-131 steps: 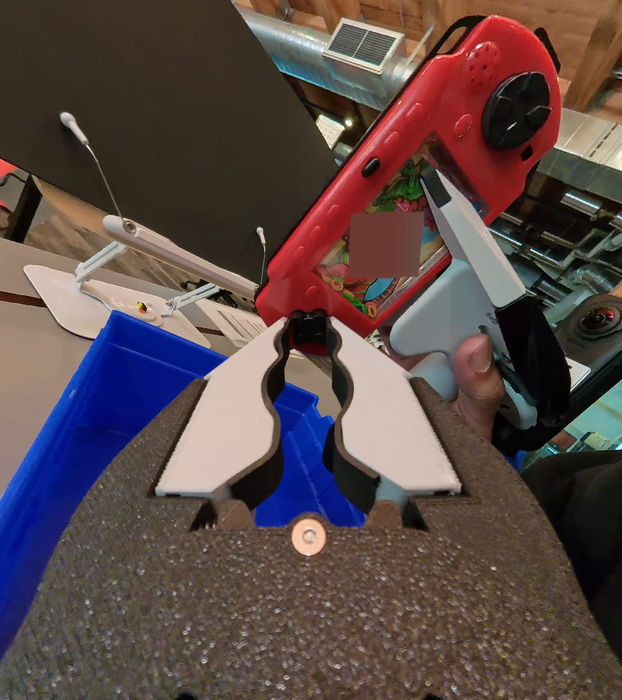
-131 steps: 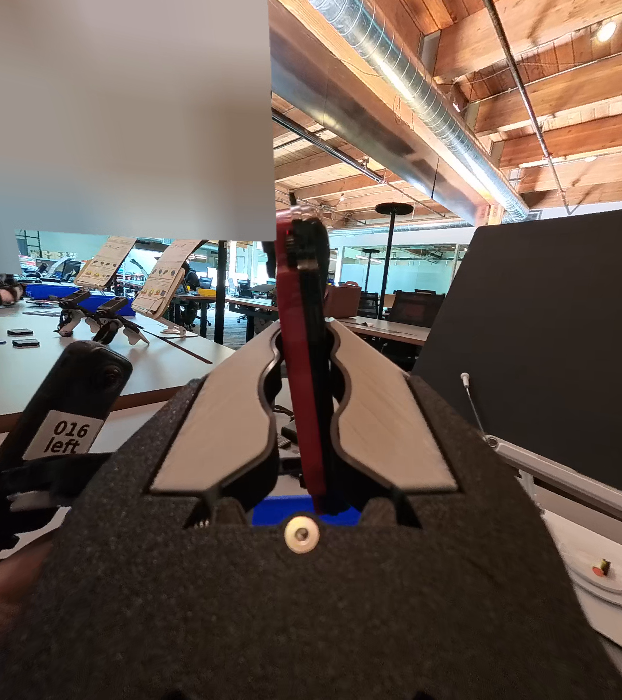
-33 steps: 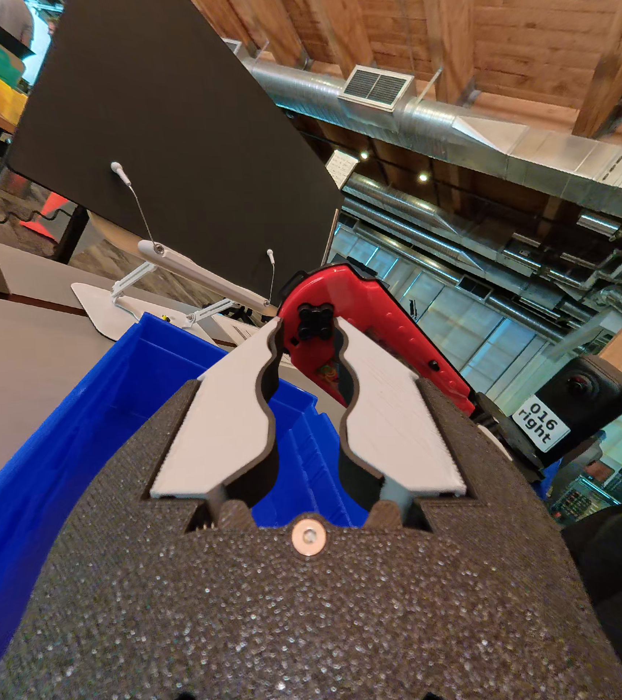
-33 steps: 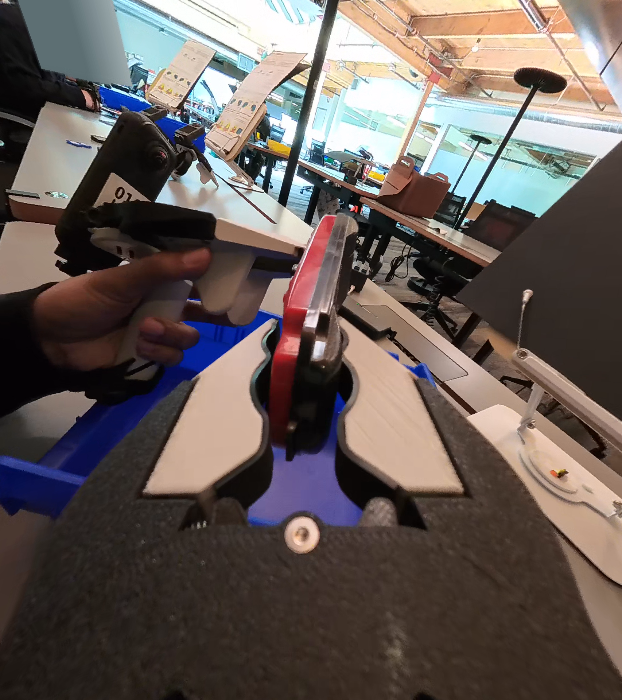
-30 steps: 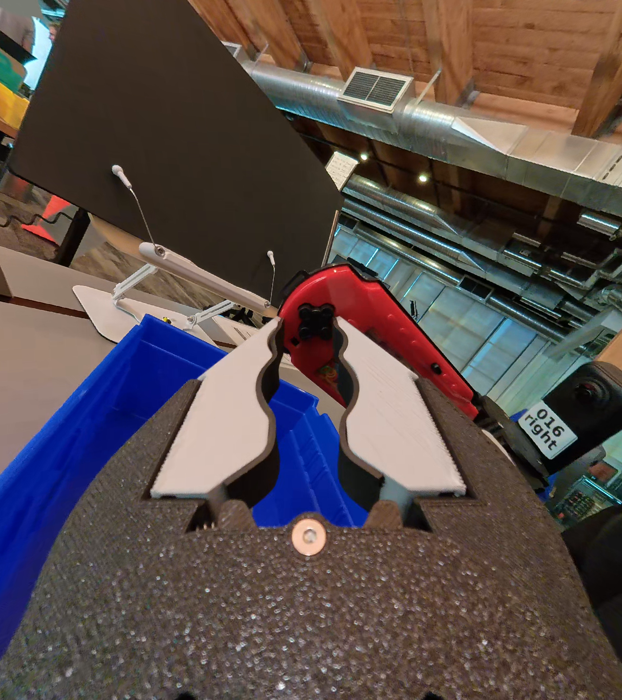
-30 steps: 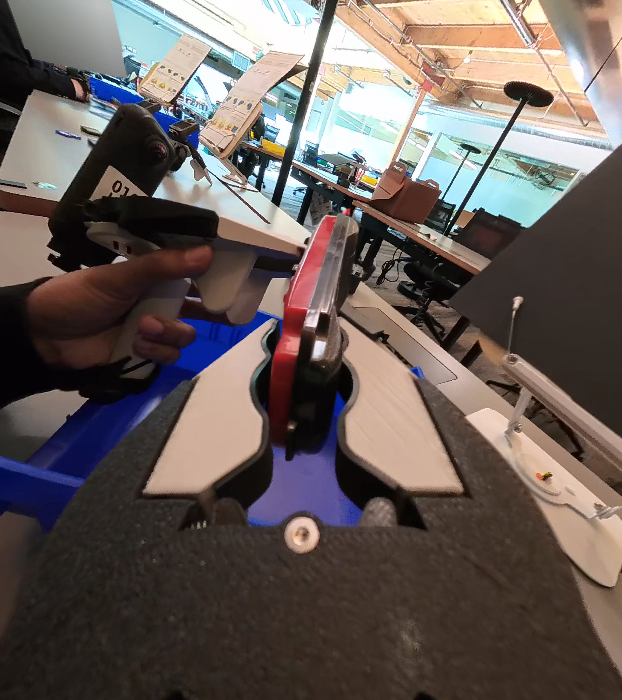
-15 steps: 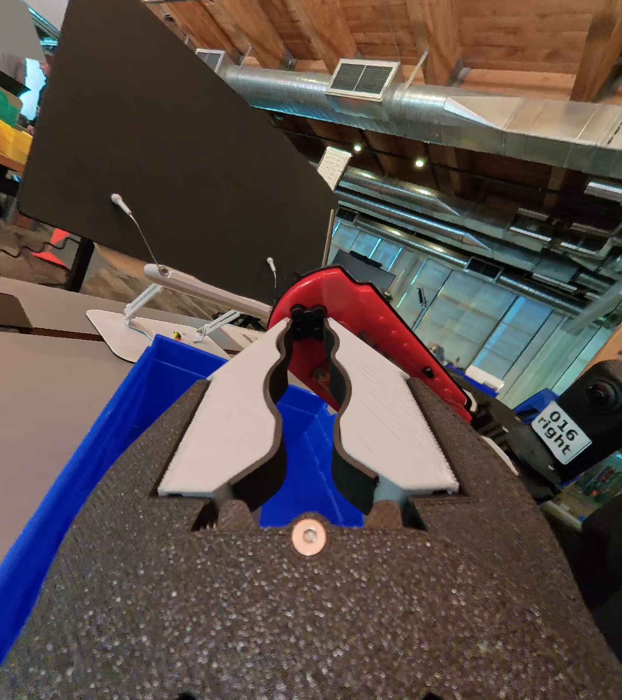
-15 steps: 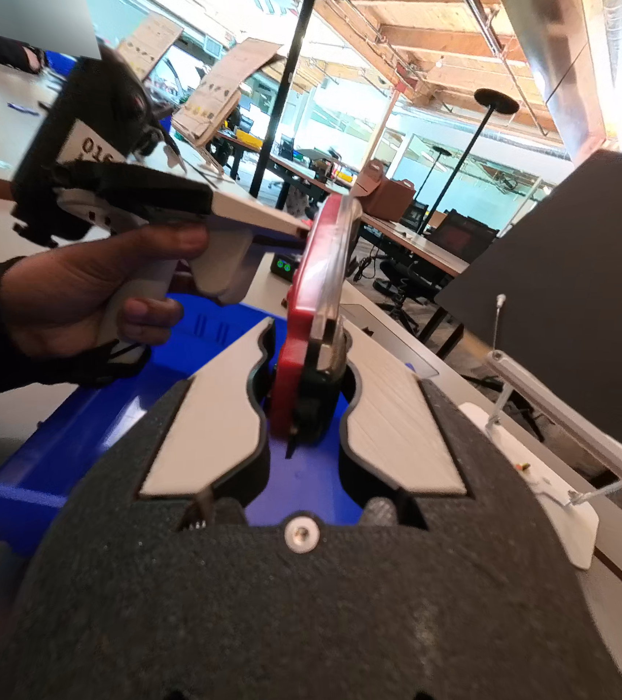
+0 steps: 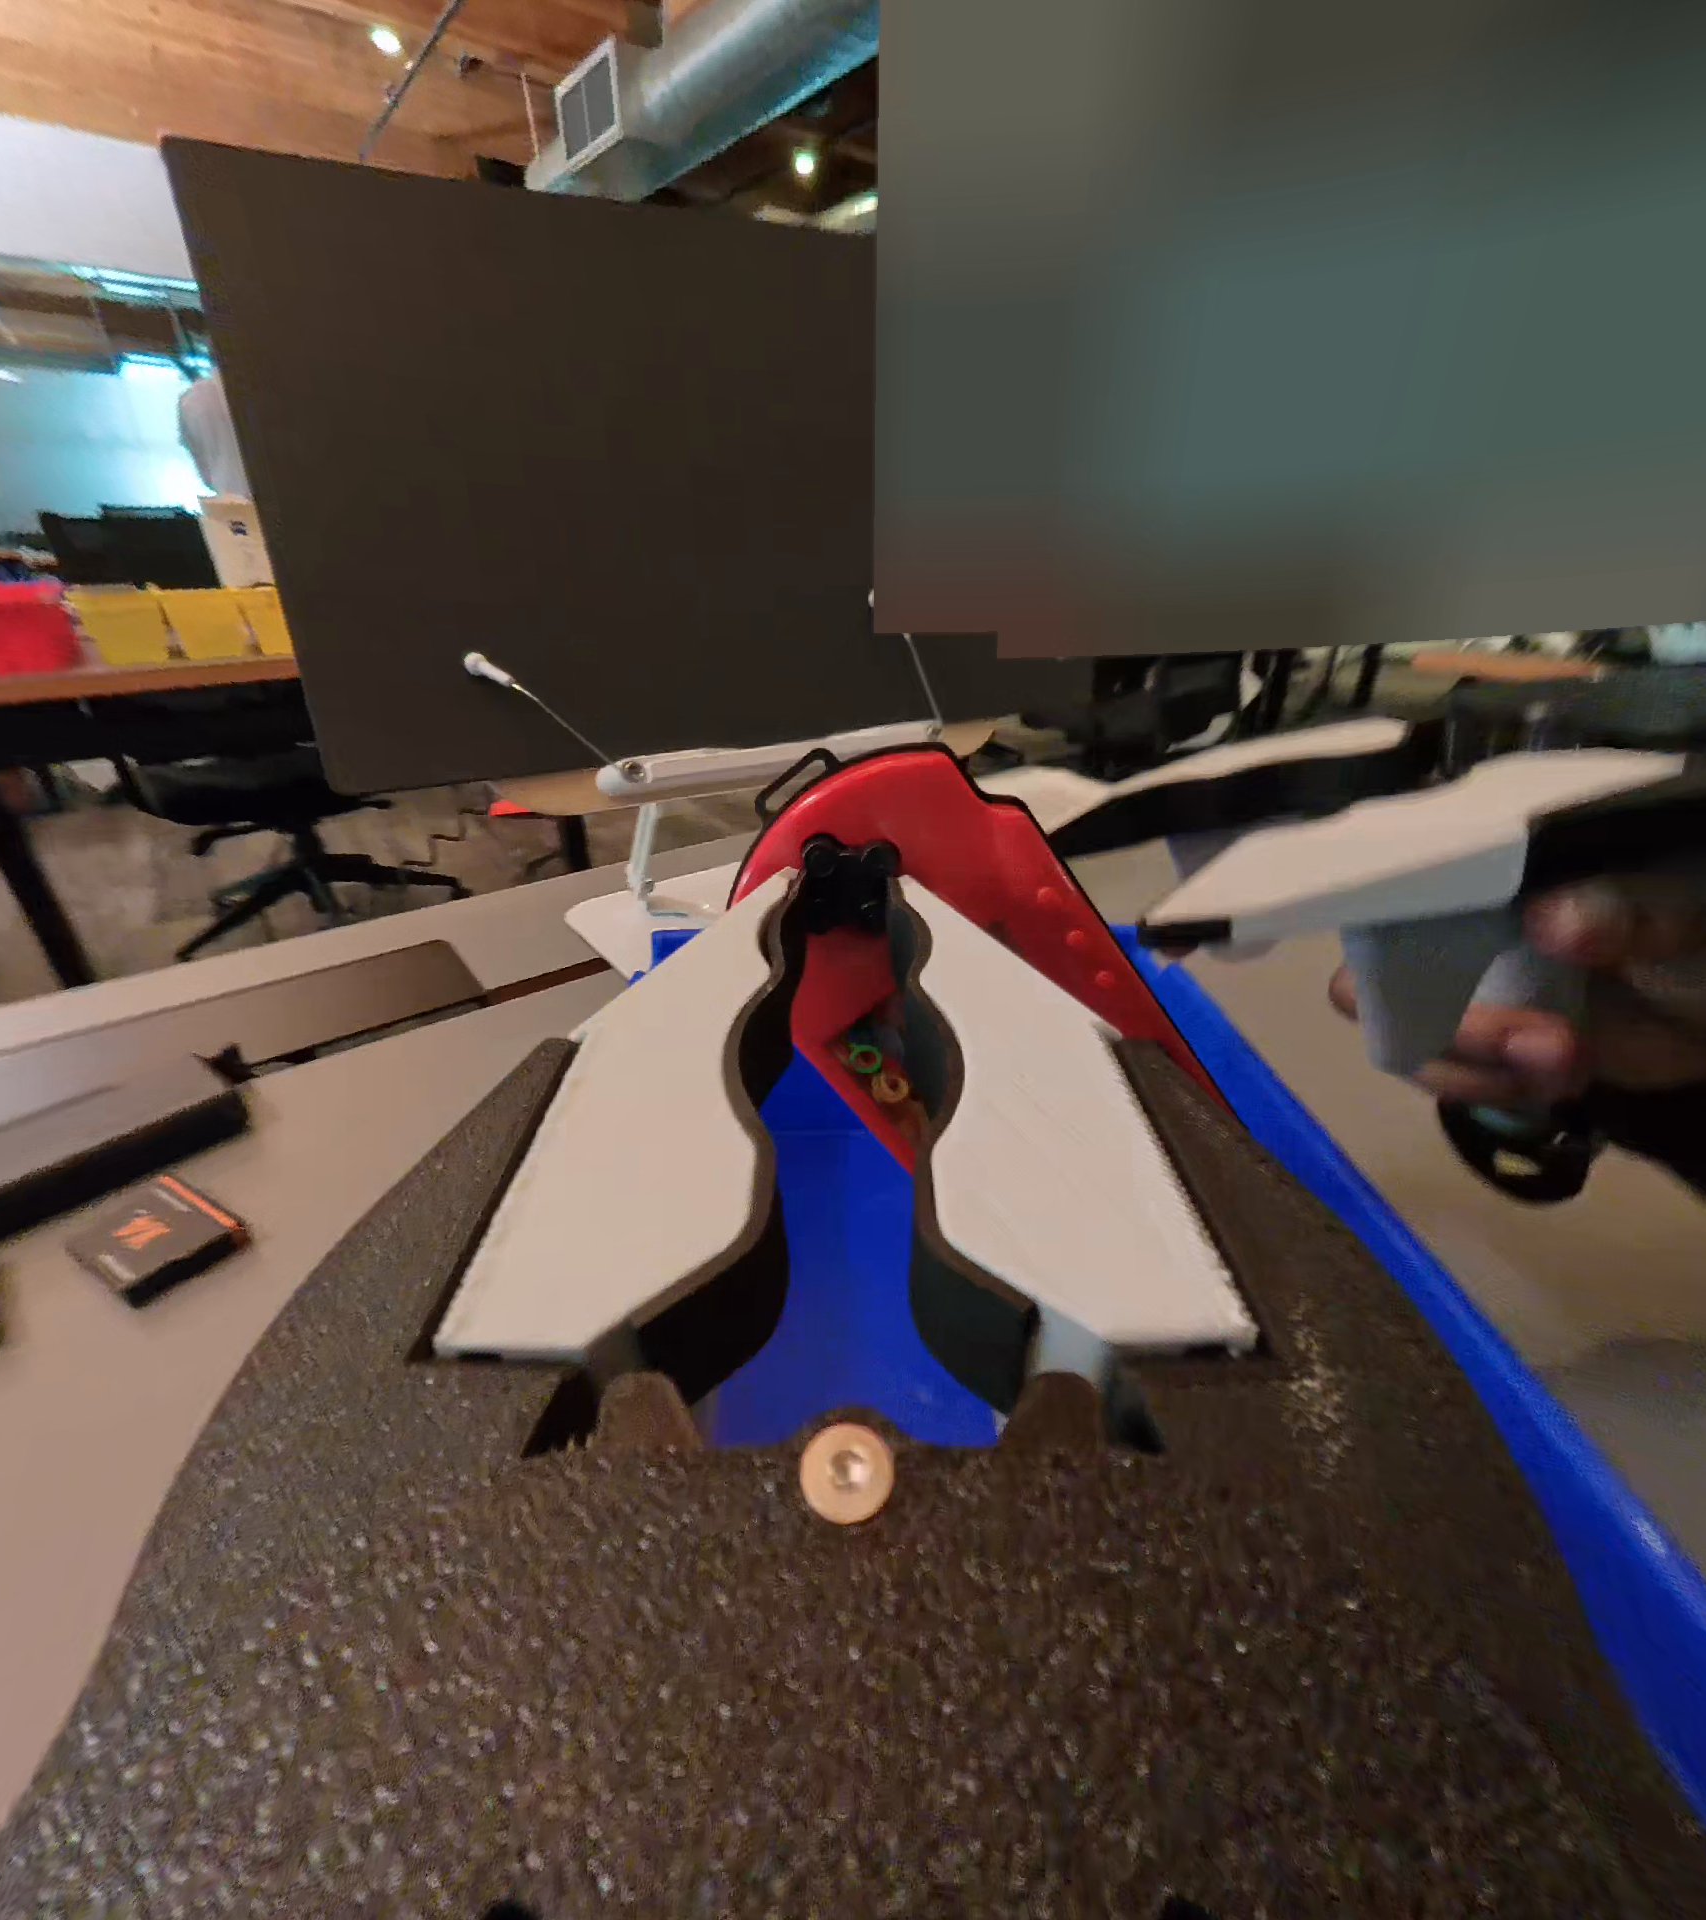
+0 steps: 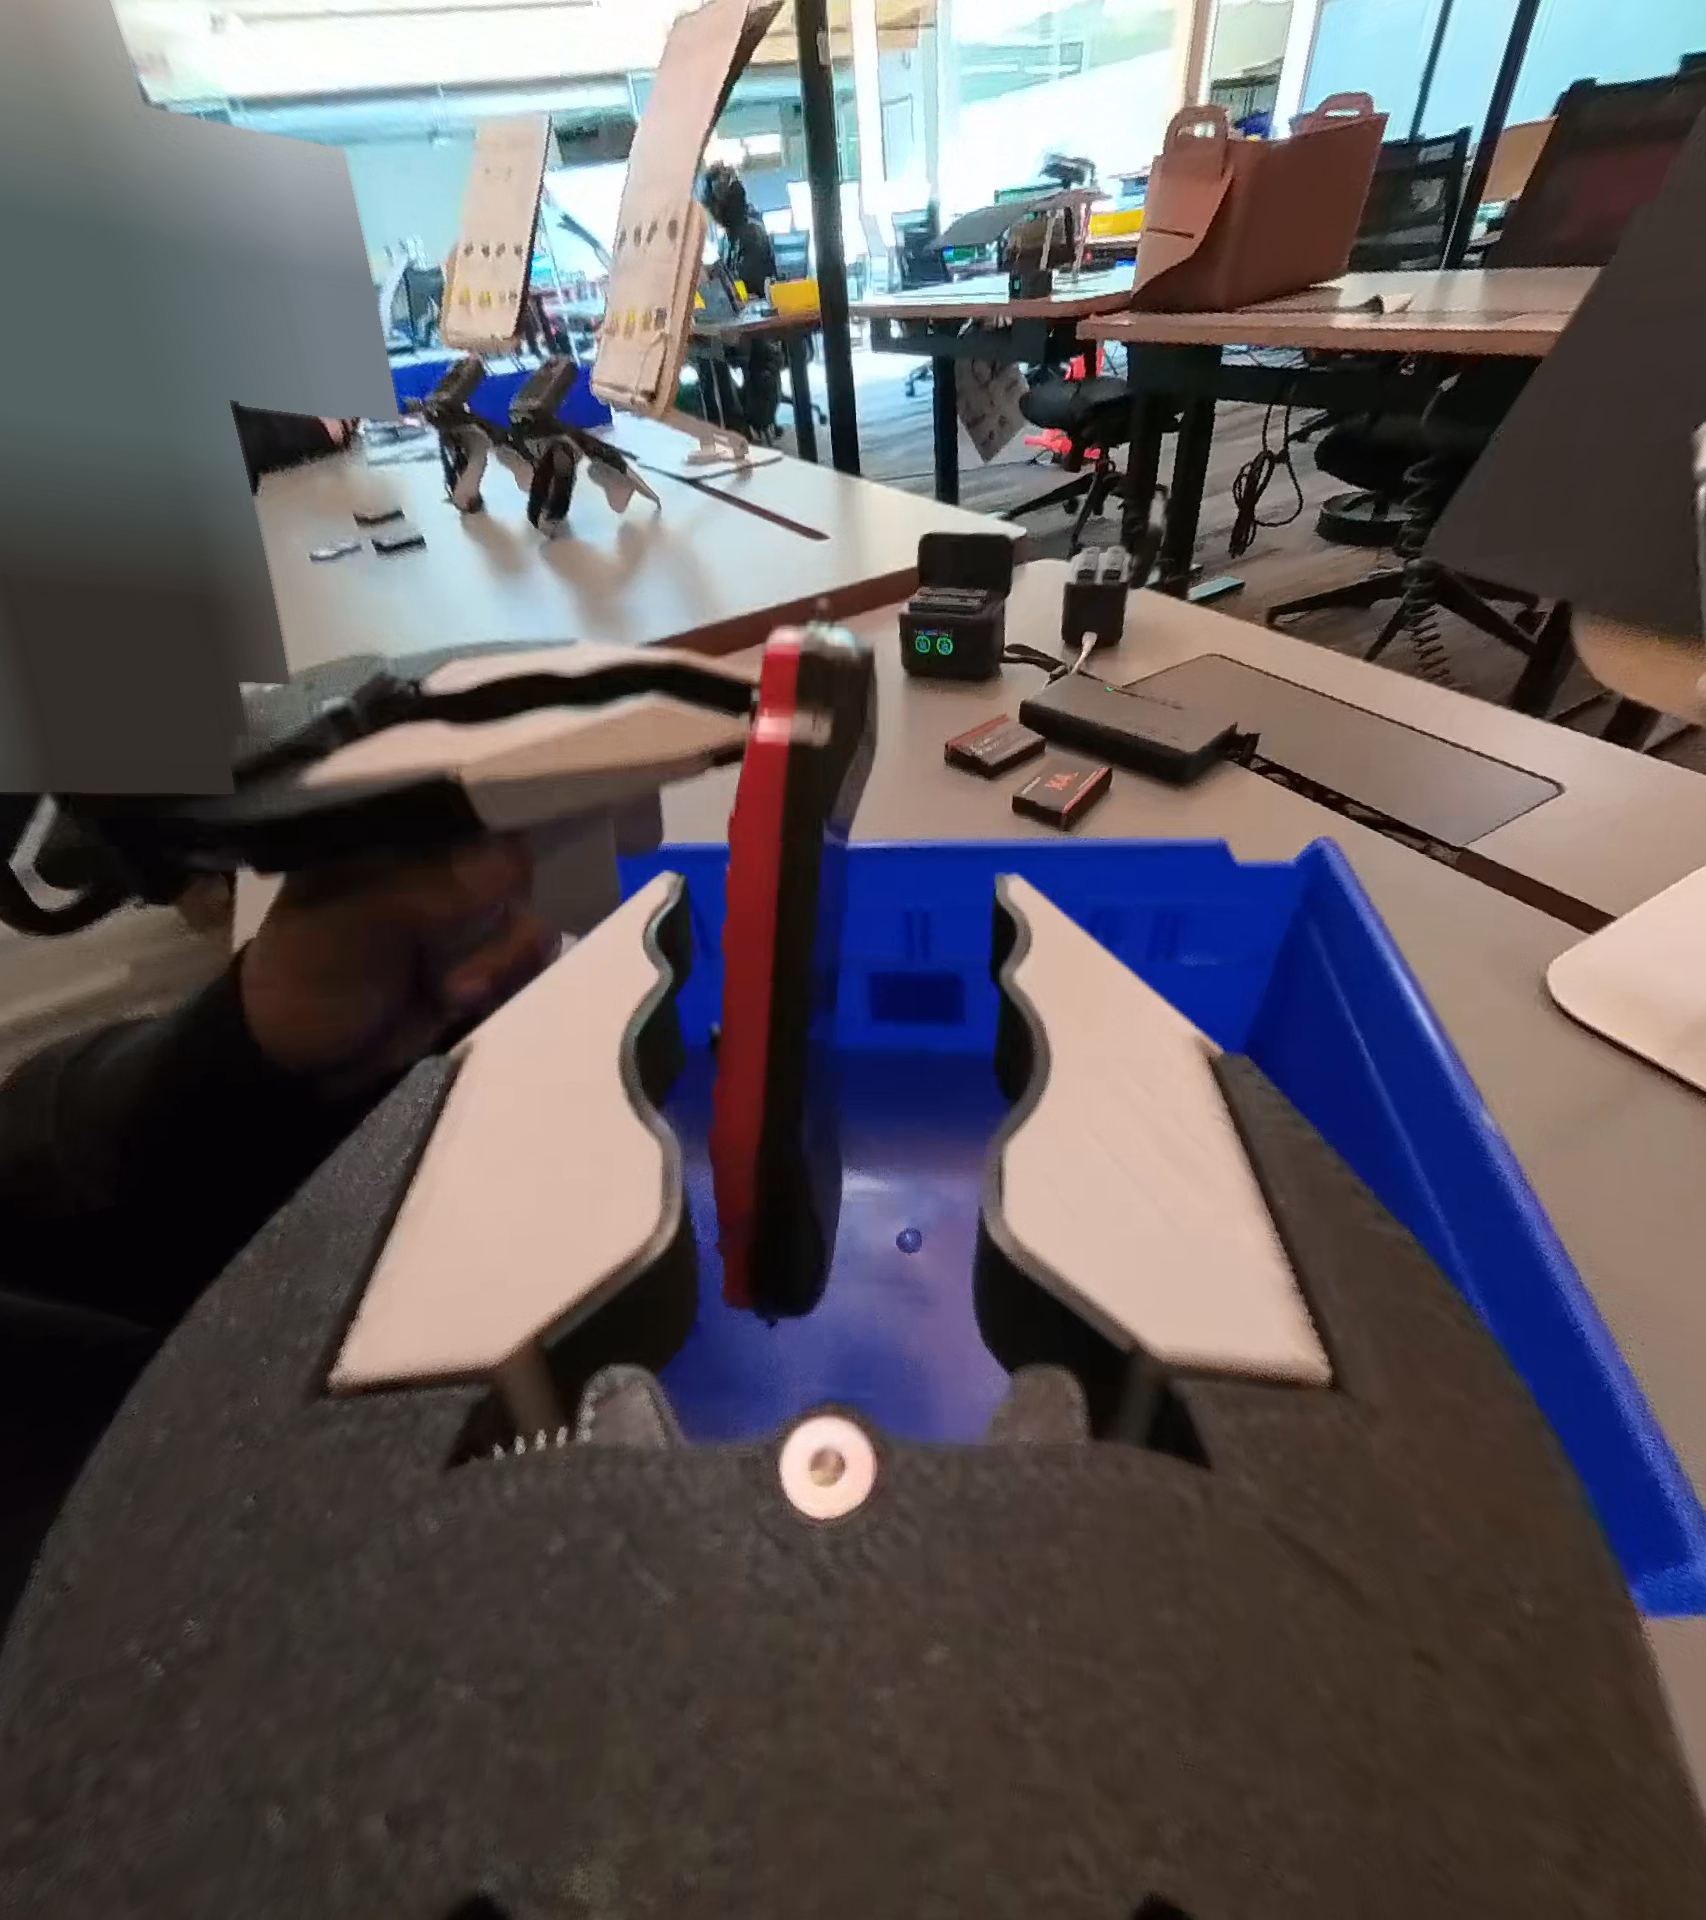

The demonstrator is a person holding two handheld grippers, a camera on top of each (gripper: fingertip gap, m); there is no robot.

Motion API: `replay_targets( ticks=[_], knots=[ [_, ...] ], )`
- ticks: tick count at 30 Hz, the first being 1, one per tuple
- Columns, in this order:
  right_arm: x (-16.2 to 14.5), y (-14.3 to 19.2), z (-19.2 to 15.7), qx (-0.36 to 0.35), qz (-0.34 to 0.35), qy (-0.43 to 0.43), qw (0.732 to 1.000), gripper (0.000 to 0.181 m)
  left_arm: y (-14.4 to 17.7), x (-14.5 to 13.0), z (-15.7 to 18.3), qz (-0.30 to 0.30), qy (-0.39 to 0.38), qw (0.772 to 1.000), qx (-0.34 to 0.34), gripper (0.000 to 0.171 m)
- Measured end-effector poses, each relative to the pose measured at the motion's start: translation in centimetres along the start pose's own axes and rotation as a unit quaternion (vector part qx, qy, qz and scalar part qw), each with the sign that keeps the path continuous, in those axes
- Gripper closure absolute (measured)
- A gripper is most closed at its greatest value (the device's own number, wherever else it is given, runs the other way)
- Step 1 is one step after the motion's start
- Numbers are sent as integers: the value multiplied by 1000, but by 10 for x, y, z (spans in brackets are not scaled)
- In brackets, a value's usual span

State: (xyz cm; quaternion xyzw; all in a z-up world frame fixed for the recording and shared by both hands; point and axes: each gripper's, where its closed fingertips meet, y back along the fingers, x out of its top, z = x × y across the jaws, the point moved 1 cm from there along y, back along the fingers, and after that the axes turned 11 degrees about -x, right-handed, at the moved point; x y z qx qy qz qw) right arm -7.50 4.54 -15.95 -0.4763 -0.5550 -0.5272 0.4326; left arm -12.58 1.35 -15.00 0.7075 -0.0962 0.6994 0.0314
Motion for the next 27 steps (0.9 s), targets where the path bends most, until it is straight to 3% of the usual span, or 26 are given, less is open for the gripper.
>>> replay_targets(
  ticks=[6,15,22,27],
  knots=[
    [3,-14,0,-4,3,6,1000,124,-10,-13,15,-52,-76,996,2,158],
    [-1,-18,3,72,-22,-98,992,151,-18,-21,33,-91,-150,984,-13,159],
    [-2,-17,4,85,-31,-92,992,157,-20,-21,36,-91,-159,983,-14,159],
    [0,-18,6,57,-9,-83,995,158,-21,-20,34,-98,-169,981,2,159]
  ],
)
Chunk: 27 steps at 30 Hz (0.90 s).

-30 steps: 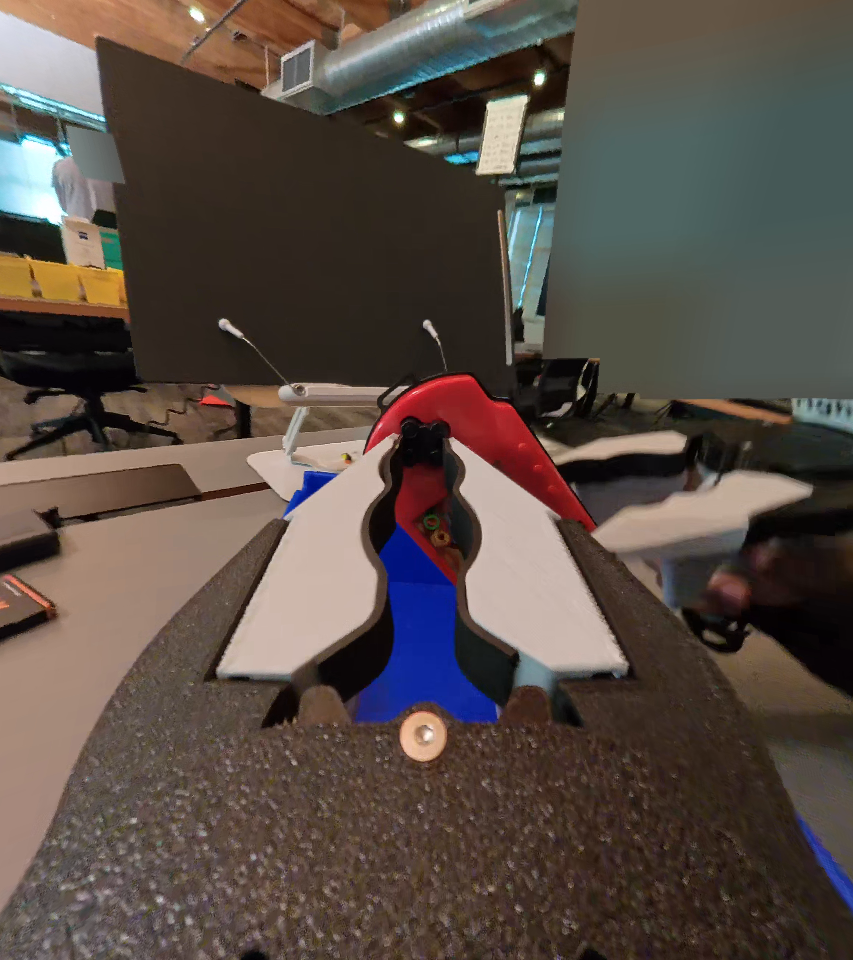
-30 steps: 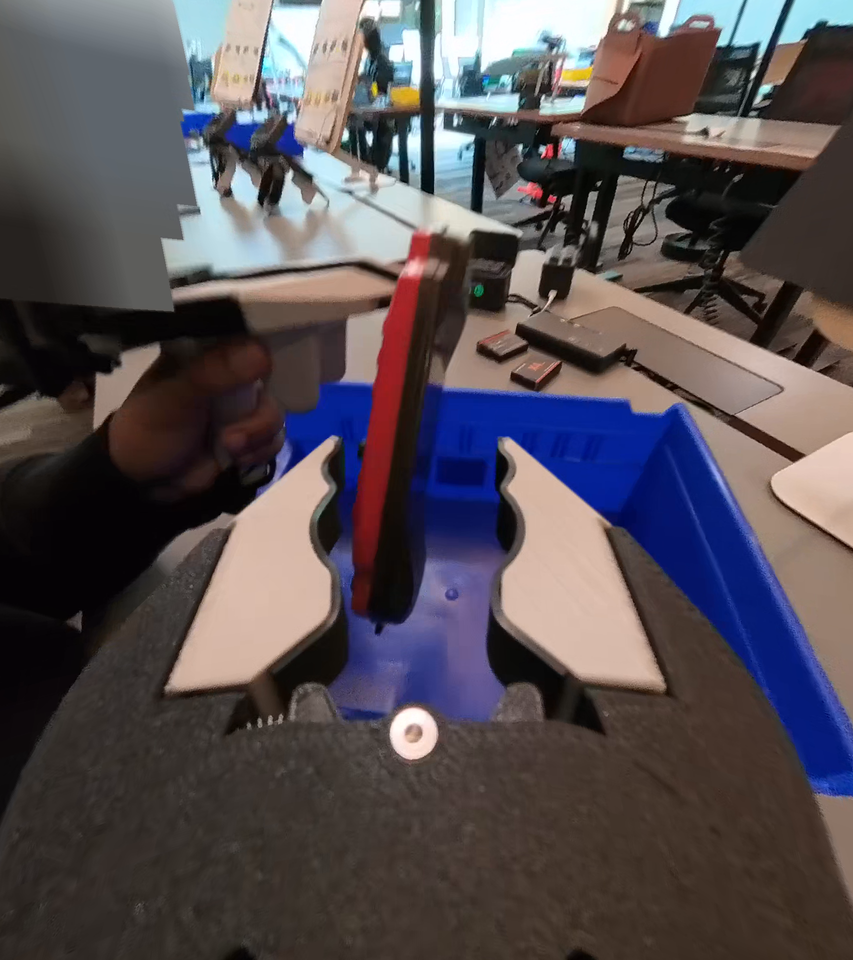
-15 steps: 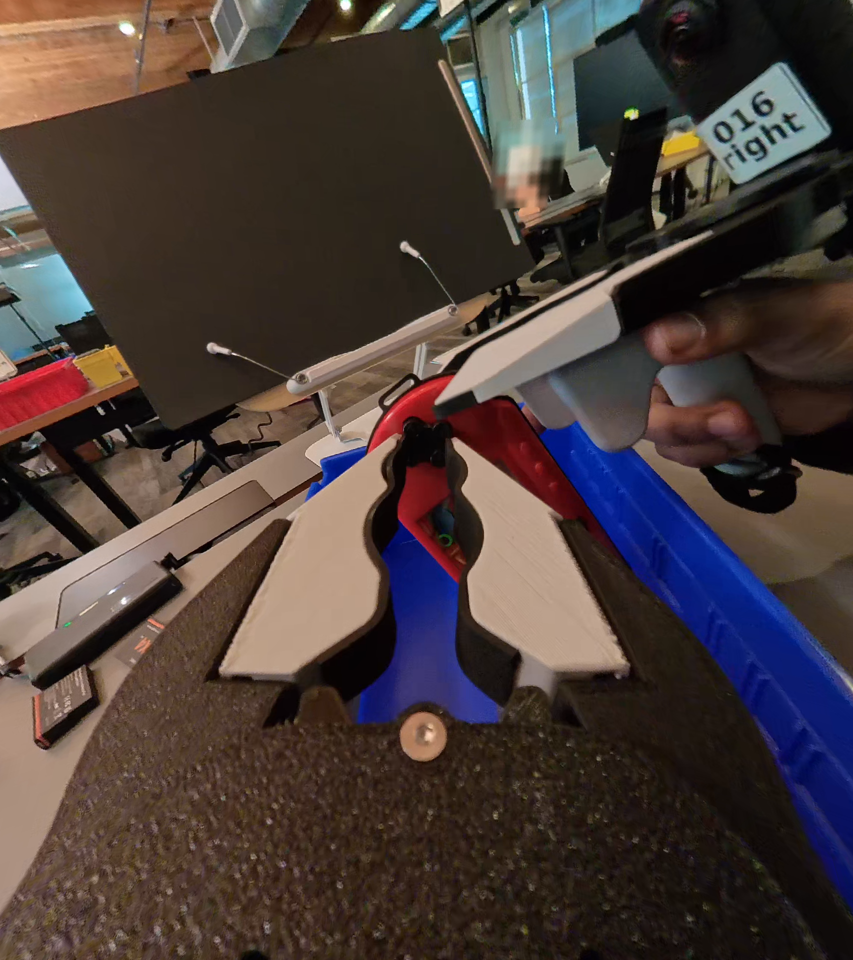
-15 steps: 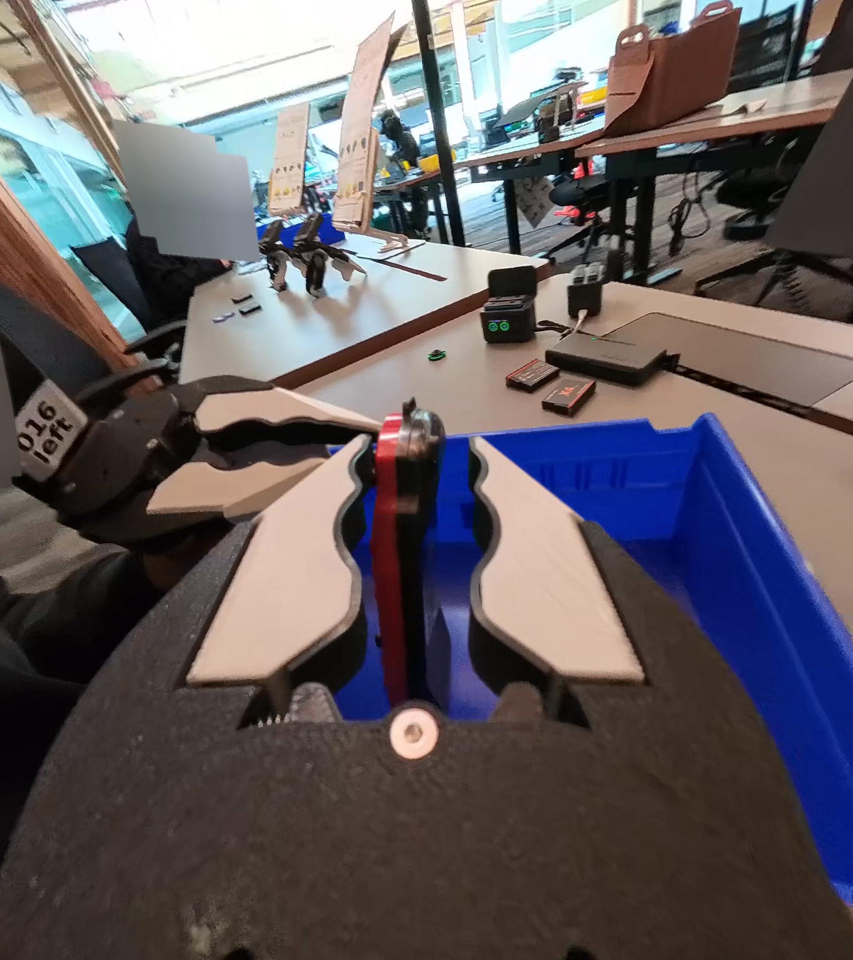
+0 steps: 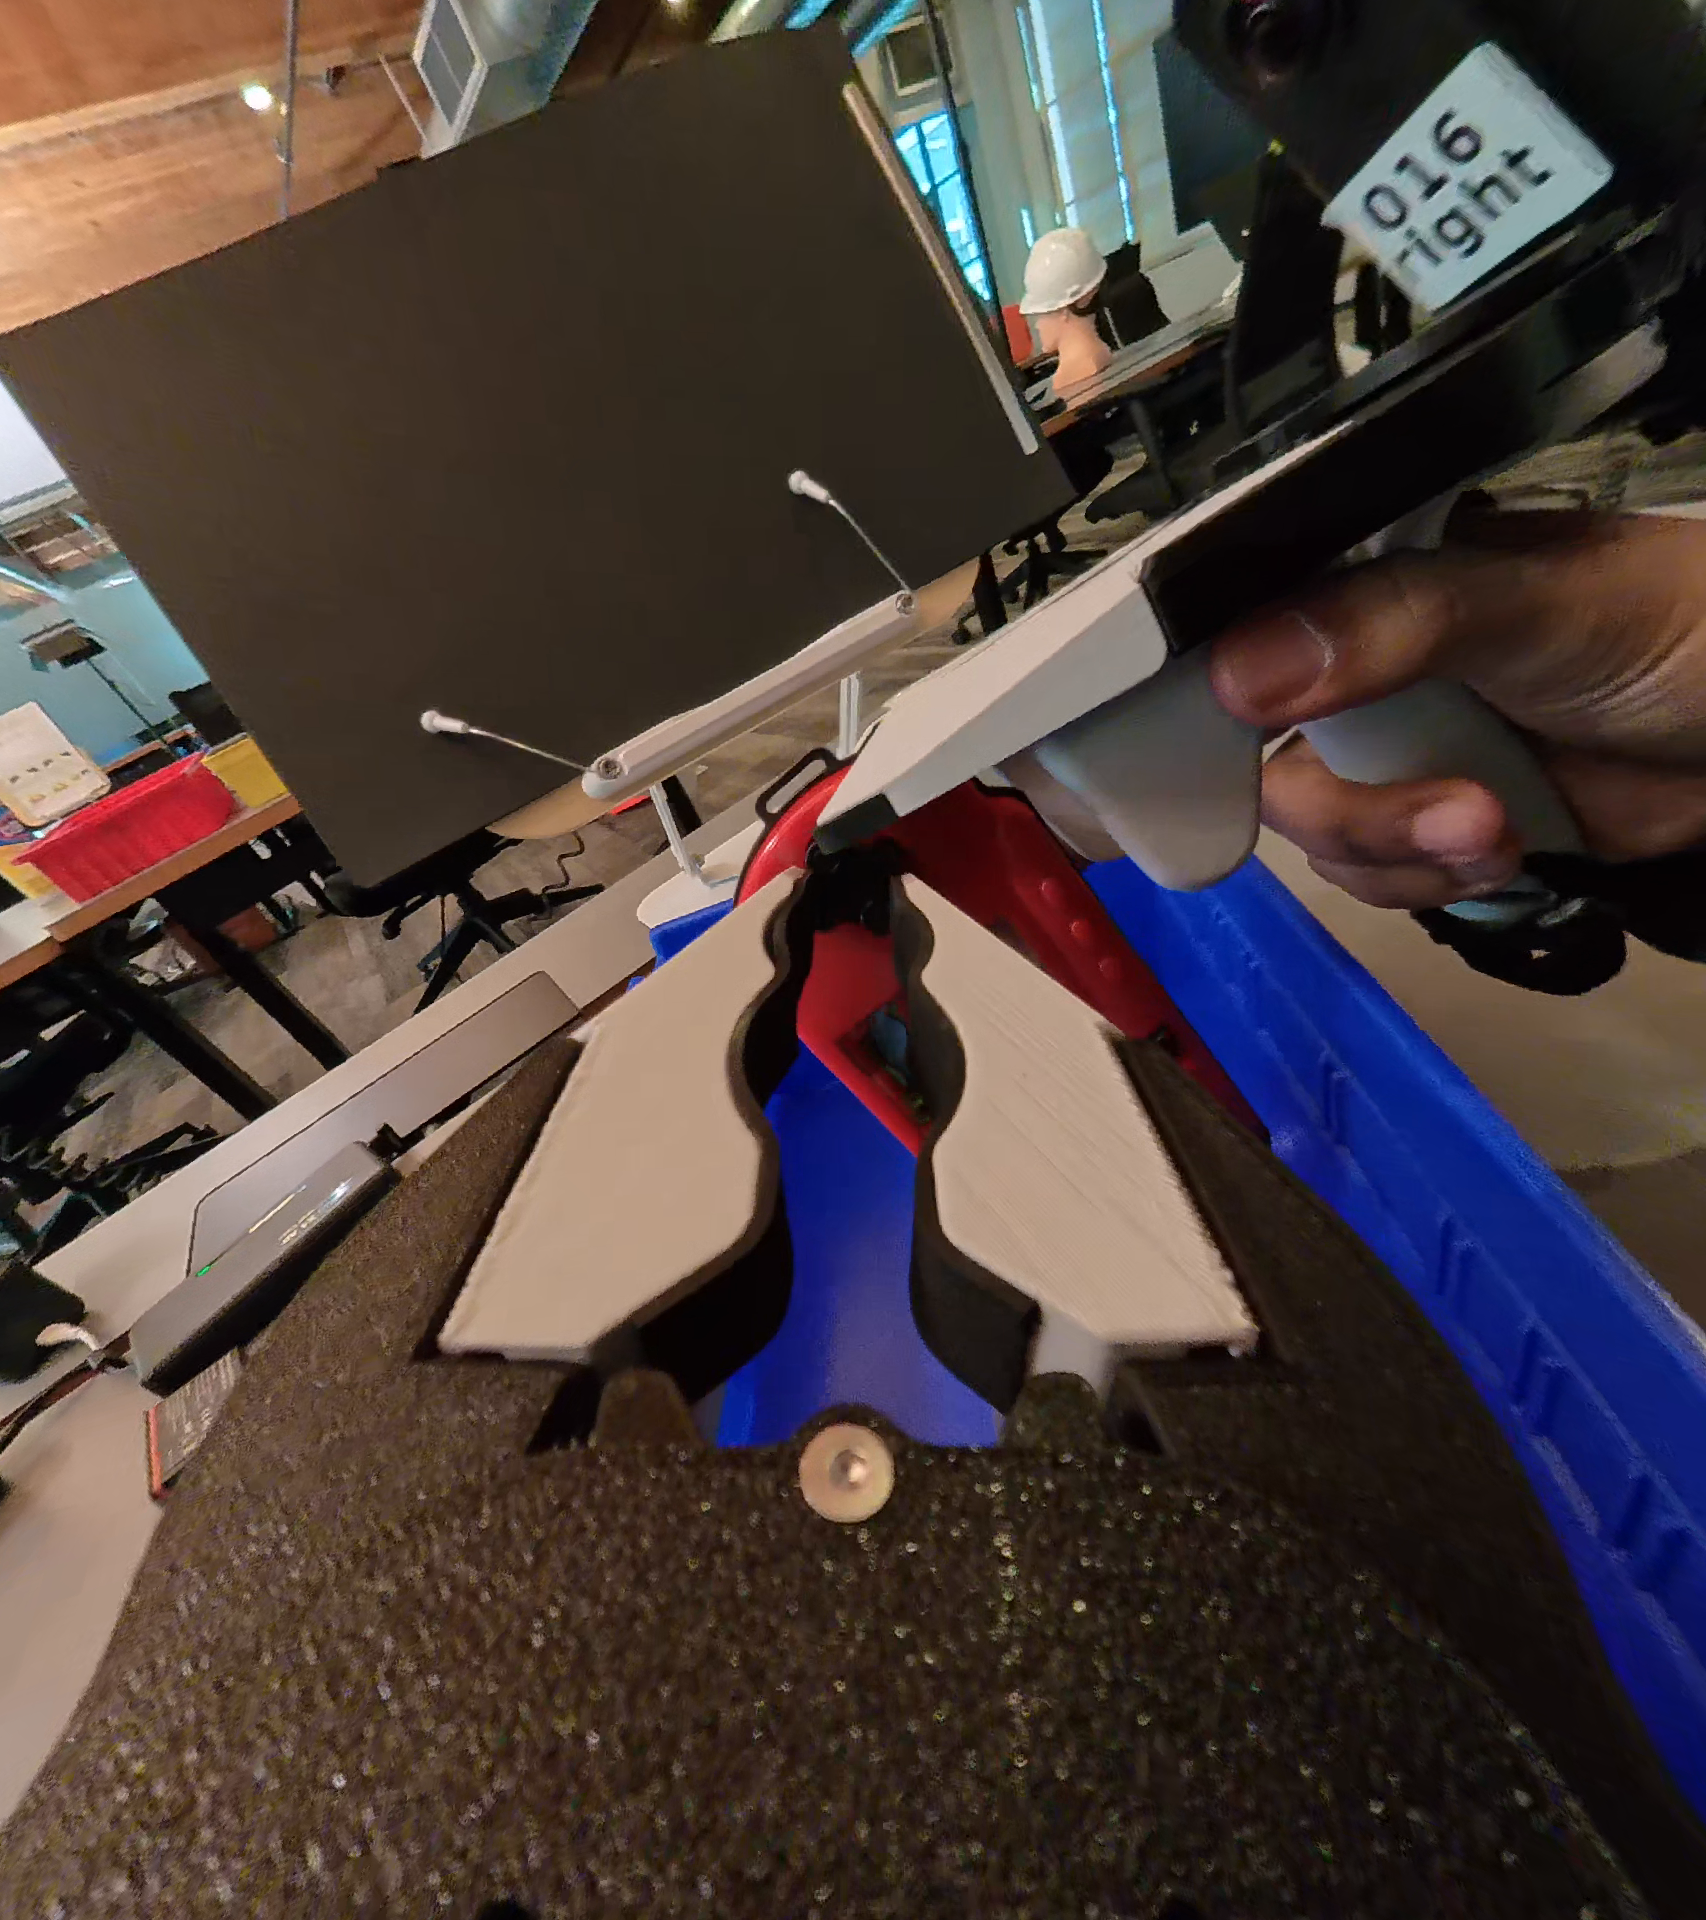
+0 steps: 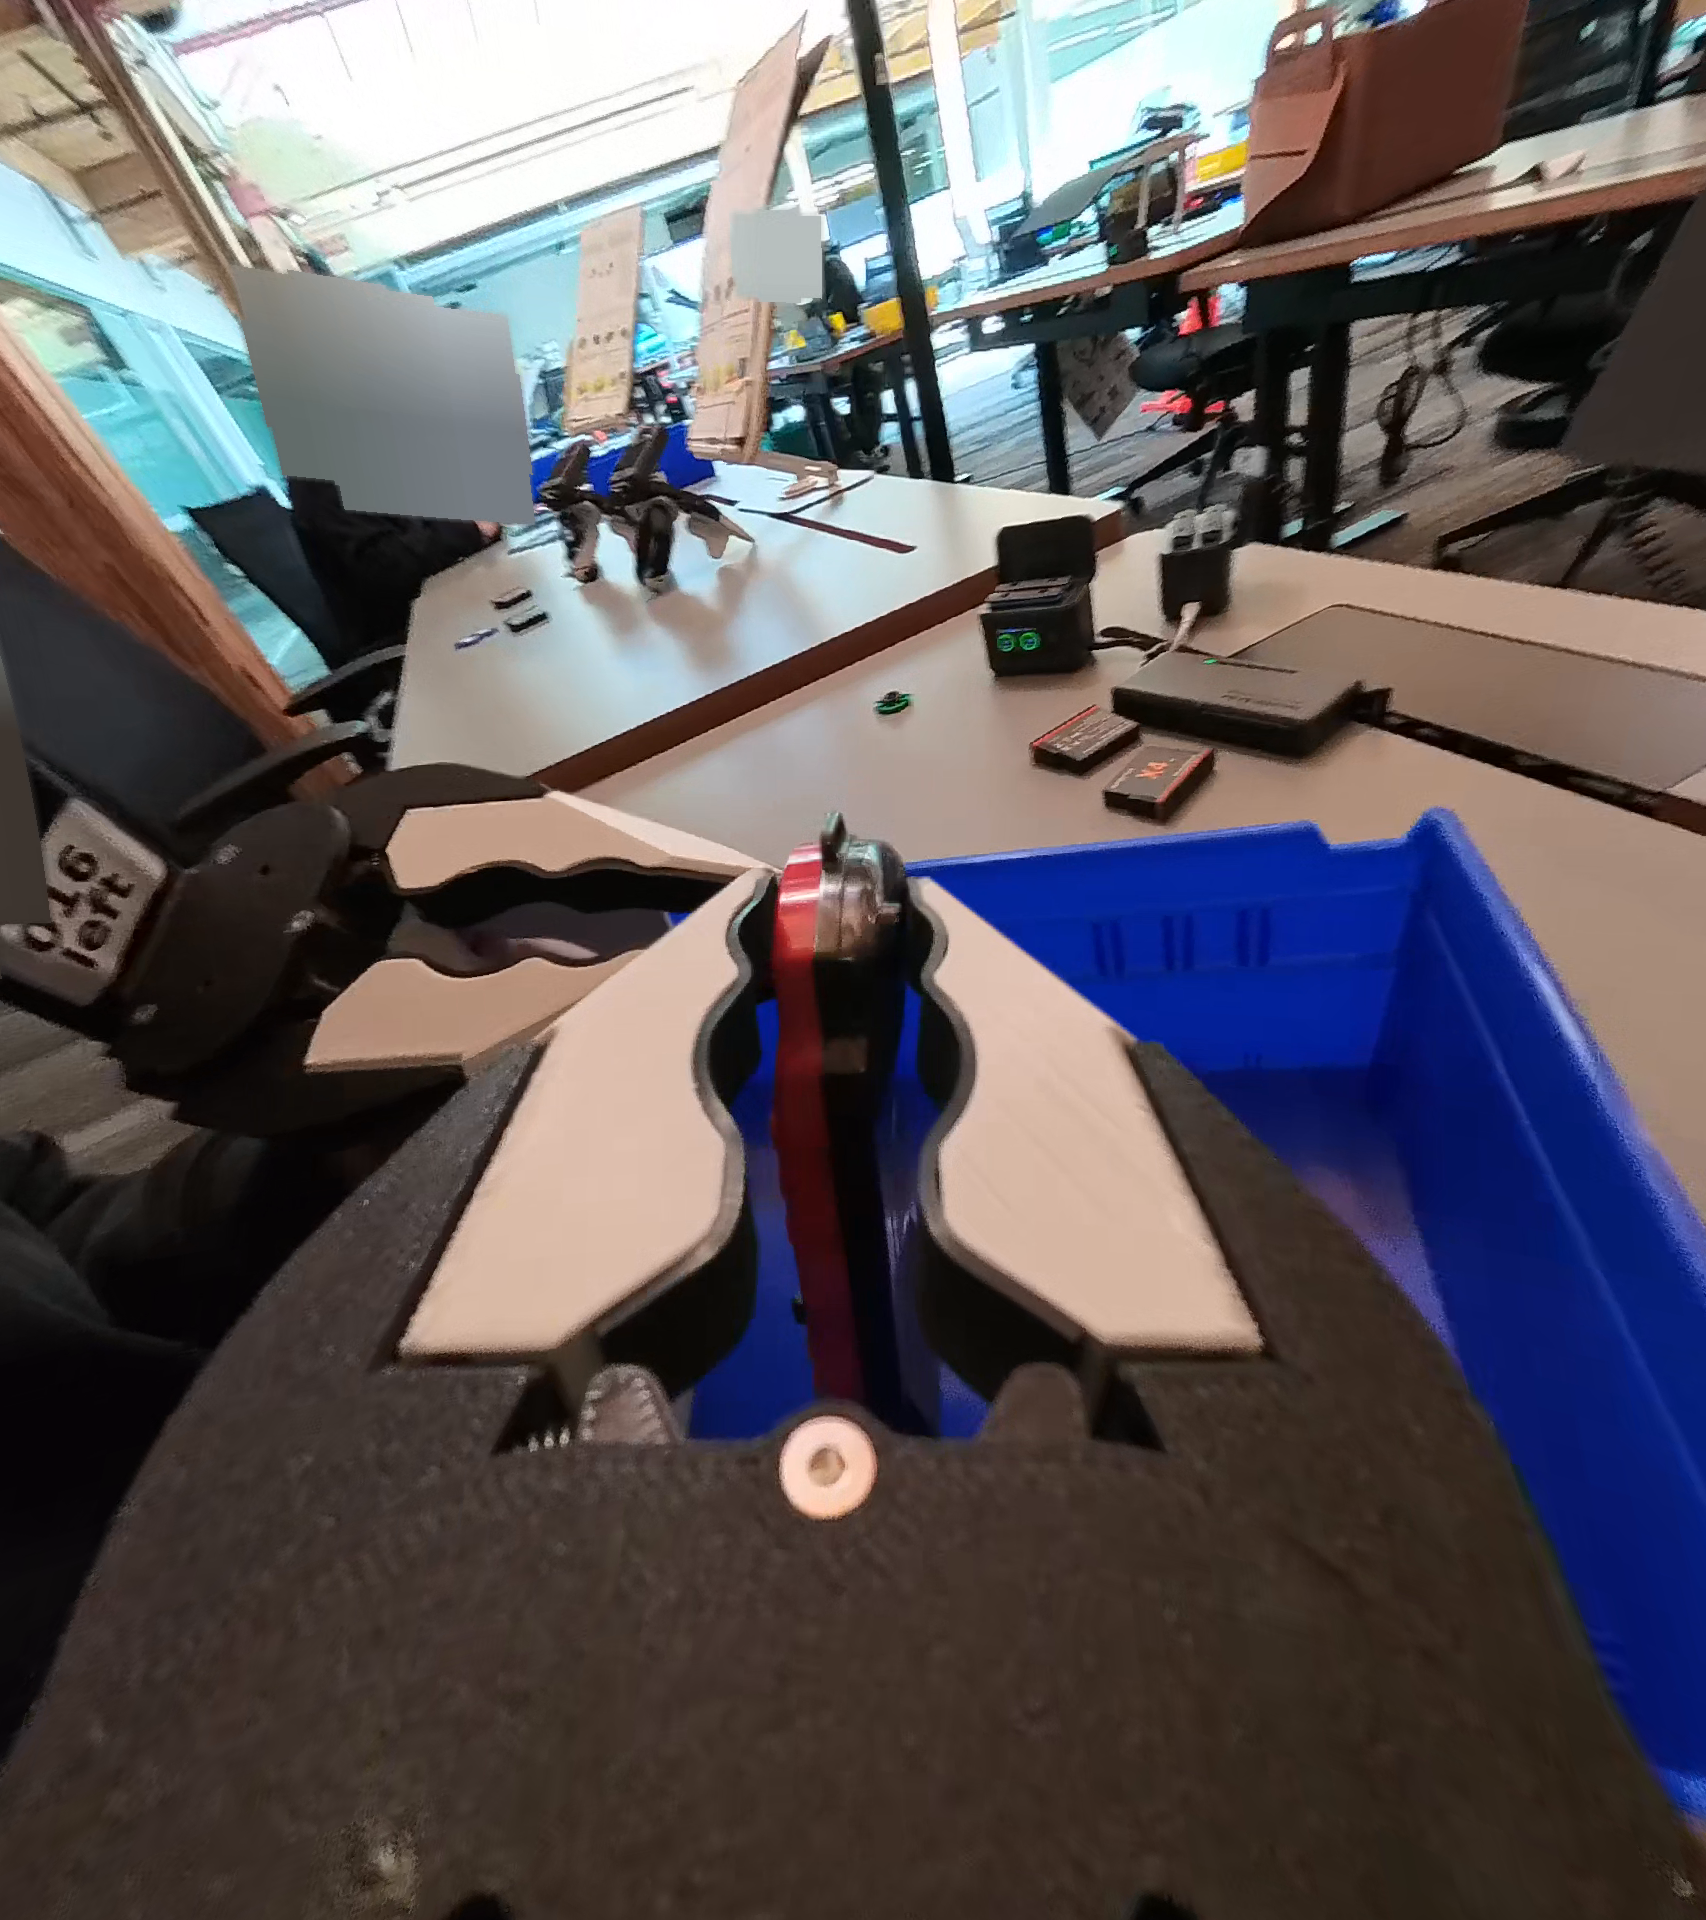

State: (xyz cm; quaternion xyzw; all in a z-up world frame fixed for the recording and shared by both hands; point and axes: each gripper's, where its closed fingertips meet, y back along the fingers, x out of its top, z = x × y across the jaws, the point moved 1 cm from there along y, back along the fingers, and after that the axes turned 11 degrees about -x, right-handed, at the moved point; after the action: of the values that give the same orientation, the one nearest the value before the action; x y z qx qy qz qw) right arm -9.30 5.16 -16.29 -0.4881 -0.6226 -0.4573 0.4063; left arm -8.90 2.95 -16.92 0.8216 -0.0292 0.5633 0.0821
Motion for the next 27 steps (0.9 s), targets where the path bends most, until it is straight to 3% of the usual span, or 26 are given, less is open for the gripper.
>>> replay_targets(
  ticks=[5,7,10,13,14,15,17,19,21,23,27],
  knots=[
    [1,-1,2,-70,31,51,996,159,-1,-3,-2,10,45,999,-9,159],
    [3,1,2,-30,30,-44,998,159,0,2,-1,24,49,998,-14,159],
    [3,4,4,53,22,-196,979,160,1,9,3,53,78,995,-43,160],
    [1,6,4,64,17,-216,974,160,3,8,5,66,86,992,-60,160],
    [1,6,5,66,16,-225,972,159,7,12,2,86,98,990,-58,171],
    [4,8,11,63,26,-237,969,159,13,20,3,116,113,984,-79,171],
    [10,14,24,64,41,-266,961,159,15,20,2,120,128,981,-89,171],
    [10,16,28,45,43,-242,968,159,12,12,1,83,93,990,-66,171],
    [8,14,23,29,37,-209,977,159,11,15,0,88,78,992,-42,169],
    [7,12,18,20,33,-183,982,159,9,18,0,92,63,994,-23,147],
    [5,9,12,-7,30,-143,989,158,-1,12,7,51,34,998,-16,133]
  ],
)
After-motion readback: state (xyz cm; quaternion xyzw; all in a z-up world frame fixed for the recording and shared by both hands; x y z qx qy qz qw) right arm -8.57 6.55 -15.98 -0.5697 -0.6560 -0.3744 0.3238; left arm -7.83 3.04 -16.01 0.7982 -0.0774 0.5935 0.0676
